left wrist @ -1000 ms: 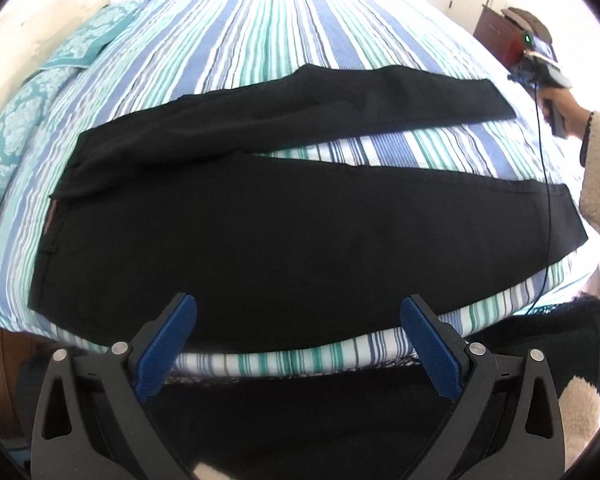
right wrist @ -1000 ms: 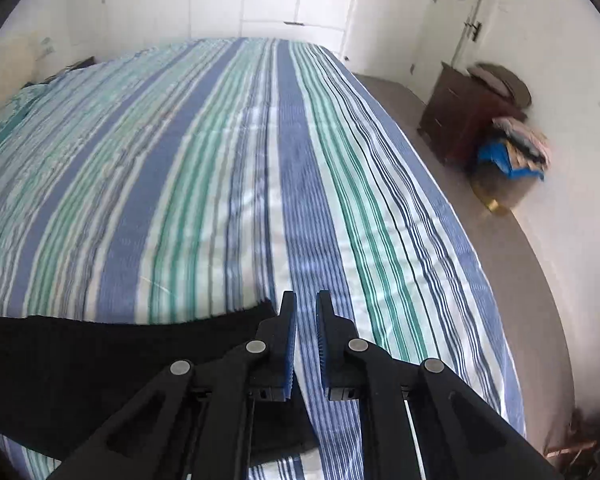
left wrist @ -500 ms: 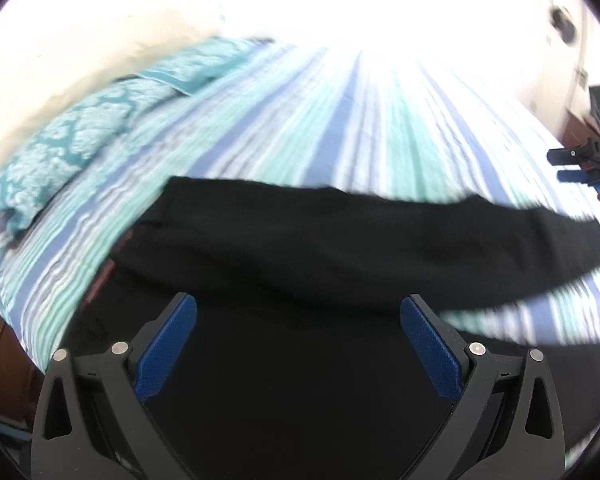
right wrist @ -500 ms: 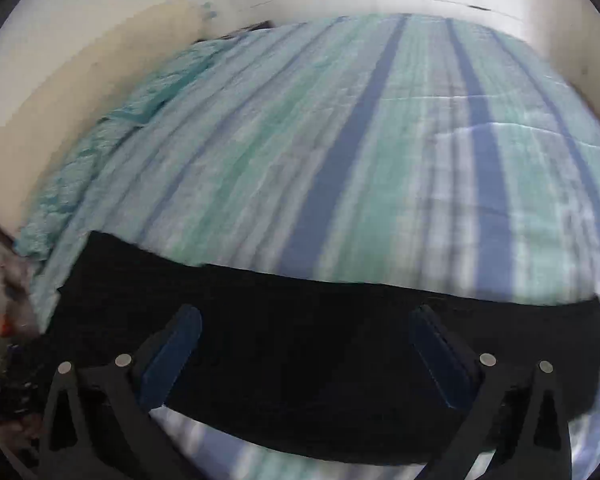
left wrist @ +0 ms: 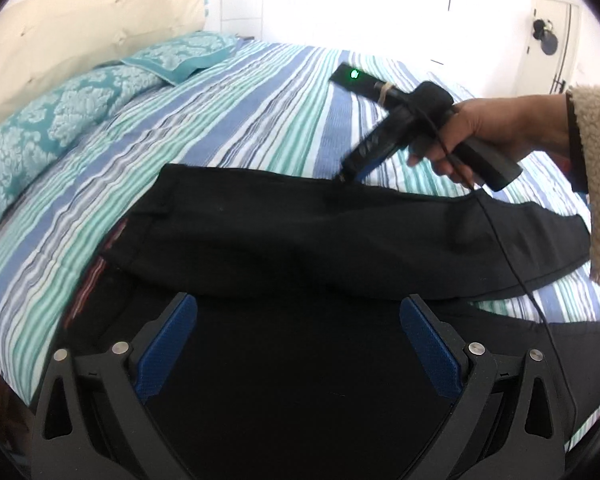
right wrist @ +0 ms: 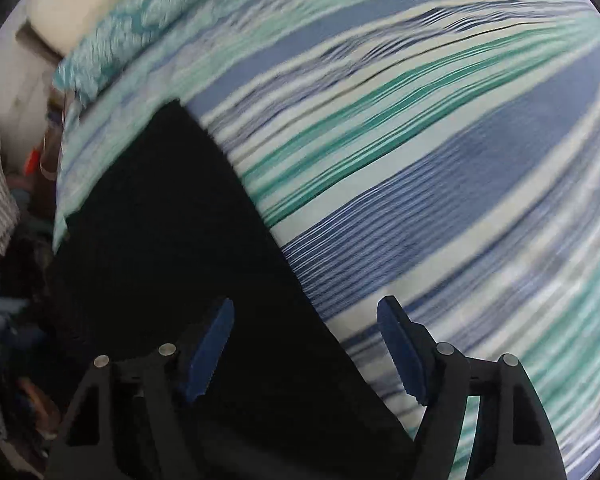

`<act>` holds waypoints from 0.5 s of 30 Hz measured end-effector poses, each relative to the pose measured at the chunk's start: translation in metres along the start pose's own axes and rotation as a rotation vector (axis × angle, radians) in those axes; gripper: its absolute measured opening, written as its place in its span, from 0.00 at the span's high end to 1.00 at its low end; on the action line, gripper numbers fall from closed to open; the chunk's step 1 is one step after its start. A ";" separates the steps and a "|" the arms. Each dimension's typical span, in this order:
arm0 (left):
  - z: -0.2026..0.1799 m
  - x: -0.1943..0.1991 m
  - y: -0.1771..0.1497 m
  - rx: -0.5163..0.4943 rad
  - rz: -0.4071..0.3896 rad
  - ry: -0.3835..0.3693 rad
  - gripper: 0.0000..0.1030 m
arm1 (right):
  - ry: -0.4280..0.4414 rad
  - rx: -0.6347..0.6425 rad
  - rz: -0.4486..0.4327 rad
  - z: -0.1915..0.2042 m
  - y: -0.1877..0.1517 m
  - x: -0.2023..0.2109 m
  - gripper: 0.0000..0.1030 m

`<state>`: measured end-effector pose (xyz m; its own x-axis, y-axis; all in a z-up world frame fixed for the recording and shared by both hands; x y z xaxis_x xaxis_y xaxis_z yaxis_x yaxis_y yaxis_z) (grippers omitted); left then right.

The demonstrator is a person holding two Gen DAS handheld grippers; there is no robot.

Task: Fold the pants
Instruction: 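Reach the right tool to the crossed black pant leg and grasp its hem, then pull the held leg with the right tool over the other leg, release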

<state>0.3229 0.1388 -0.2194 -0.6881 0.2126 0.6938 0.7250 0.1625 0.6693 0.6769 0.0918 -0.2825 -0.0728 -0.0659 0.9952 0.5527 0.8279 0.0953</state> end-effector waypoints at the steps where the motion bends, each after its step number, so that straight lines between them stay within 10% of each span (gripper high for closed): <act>1: 0.002 0.000 0.001 0.015 -0.002 -0.007 0.01 | 0.006 0.030 0.037 0.007 -0.001 -0.009 0.44; 3: 0.004 0.000 0.001 0.033 -0.002 -0.022 0.01 | -0.026 0.108 0.056 0.021 -0.002 -0.011 0.83; 4: 0.004 -0.001 0.001 0.036 0.002 -0.023 0.01 | -0.071 0.157 0.056 0.029 -0.001 -0.007 0.86; 10: 0.012 -0.002 -0.003 0.039 0.011 0.000 0.01 | -0.688 0.528 -0.140 0.064 0.025 0.013 0.88; 15: 0.016 -0.009 -0.009 0.038 0.036 0.023 0.01 | -0.651 0.368 -0.160 0.052 0.029 -0.016 0.81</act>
<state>0.3227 0.1513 -0.2357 -0.6614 0.1971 0.7237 0.7499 0.1921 0.6330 0.6510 0.1454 -0.2969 -0.6661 0.0463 0.7445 0.1902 0.9756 0.1094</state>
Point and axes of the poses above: each gripper's, at about its wrist camera, not at the fingertips, and x roughly against the way its jaws point, z to its left, y to its top, the point moved 7 cm from there along -x, roughly the way its jaws point, and after that the axes turned 15 degrees about -y, right-handed, at the moved point
